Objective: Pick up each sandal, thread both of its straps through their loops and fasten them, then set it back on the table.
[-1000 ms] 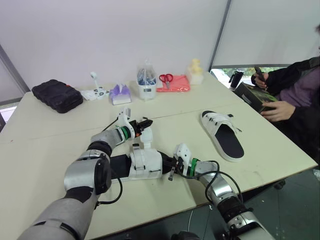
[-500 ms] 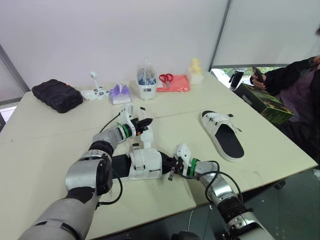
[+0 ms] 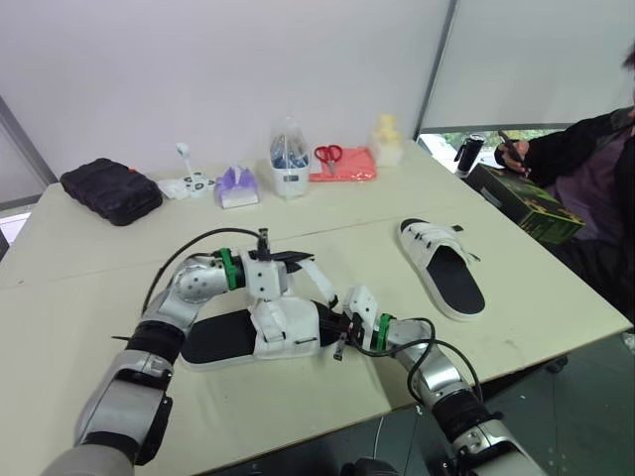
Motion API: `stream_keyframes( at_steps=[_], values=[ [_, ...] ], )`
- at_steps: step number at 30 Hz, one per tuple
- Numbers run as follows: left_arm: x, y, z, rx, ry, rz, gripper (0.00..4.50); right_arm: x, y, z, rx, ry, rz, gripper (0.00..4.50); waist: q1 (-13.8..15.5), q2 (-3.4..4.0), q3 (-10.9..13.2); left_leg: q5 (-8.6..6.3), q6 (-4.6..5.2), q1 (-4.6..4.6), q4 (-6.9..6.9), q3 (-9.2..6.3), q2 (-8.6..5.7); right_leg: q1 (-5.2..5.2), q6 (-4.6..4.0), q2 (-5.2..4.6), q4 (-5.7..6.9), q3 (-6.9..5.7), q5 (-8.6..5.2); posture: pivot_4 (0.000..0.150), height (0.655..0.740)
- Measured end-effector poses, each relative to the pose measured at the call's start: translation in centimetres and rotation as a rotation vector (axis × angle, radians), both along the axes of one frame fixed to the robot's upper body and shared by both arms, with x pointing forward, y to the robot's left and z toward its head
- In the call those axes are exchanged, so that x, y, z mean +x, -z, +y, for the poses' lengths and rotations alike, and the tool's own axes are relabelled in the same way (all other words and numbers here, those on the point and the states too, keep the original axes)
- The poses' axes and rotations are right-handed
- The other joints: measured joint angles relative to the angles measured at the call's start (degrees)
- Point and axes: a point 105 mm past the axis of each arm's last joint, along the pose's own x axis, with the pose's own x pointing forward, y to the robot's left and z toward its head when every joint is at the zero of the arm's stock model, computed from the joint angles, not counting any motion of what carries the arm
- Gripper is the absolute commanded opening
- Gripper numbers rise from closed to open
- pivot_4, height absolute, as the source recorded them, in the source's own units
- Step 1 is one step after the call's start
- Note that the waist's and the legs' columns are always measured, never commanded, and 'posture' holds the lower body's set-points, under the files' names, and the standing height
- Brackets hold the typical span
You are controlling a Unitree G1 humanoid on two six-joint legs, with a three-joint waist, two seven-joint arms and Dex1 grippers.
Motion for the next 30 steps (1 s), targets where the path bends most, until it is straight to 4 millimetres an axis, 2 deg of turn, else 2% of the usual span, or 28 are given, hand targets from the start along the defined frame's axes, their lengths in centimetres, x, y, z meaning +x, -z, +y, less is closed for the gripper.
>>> stream_keyframes(
  at_steps=[3,7,11,14,17,21,30],
  values=[
    [0.3,0.3,1.4,0.1,-0.02,-0.137,0.07,0.0,-0.1,-0.2,-0.009,-0.012,-0.002,0.0,0.28,0.02,0.02,0.0,0.01,-0.02,-0.01,0.08,0.03,-0.01,0.16,0.05,0.01,-0.17,-0.08,0.15,0.74],
    [0.1,0.2,0.2,0.085,0.035,-0.252,0.07,0.2,-0.1,-0.2,-0.017,-0.02,-0.001,0.0,0.42,-0.09,0.03,0.0,0.01,0.0,0.05,0.29,0.08,-0.01,0.19,0.0,0.01,-0.21,-0.08,0.15,0.74],
    [0.1,0.4,0.2,0.078,0.055,-0.287,0.07,0.1,-0.1,-0.1,-0.019,-0.026,-0.001,0.0,0.44,-0.09,0.02,0.0,0.0,0.03,0.02,0.42,0.2,-0.07,0.23,0.0,0.02,-0.34,-0.11,0.15,0.74],
    [0.2,0.5,0.0,0.063,0.062,-0.285,0.91,0.1,-0.1,-0.1,-0.019,-0.029,-0.002,0.0,0.59,-0.1,0.02,0.0,0.0,0.02,0.02,0.56,0.29,-0.13,0.22,-0.07,0.03,-0.58,-0.1,0.15,0.74],
    [0.2,0.2,-0.5,0.056,0.078,-0.295,2.34,0.2,-0.2,-0.1,-0.02,-0.029,-0.002,0.0,0.79,-0.1,0.02,-0.01,0.0,0.05,0.02,0.97,0.37,-0.24,0.18,-0.09,0.05,-0.71,-0.08,0.15,0.74],
    [0.1,-0.3,-0.6,0.026,0.092,-0.314,4.46,0.3,-0.2,-0.1,-0.022,-0.029,-0.001,0.0,1.1,-0.11,0.01,-0.06,-0.05,0.12,0.02,1.12,0.48,-0.28,0.16,-0.09,0.07,-0.76,-0.06,0.15,0.74],
    [0.2,-3.2,2.1,0.004,0.051,-0.458,4.46,0.6,-0.1,-0.1,-0.027,-0.037,0.001,0.0,1.45,-0.11,-0.01,-0.06,-0.06,0.22,0.07,1.19,0.62,-0.32,0.08,-0.1,0.13,-0.92,-0.01,0.15,0.74]
  ],
)
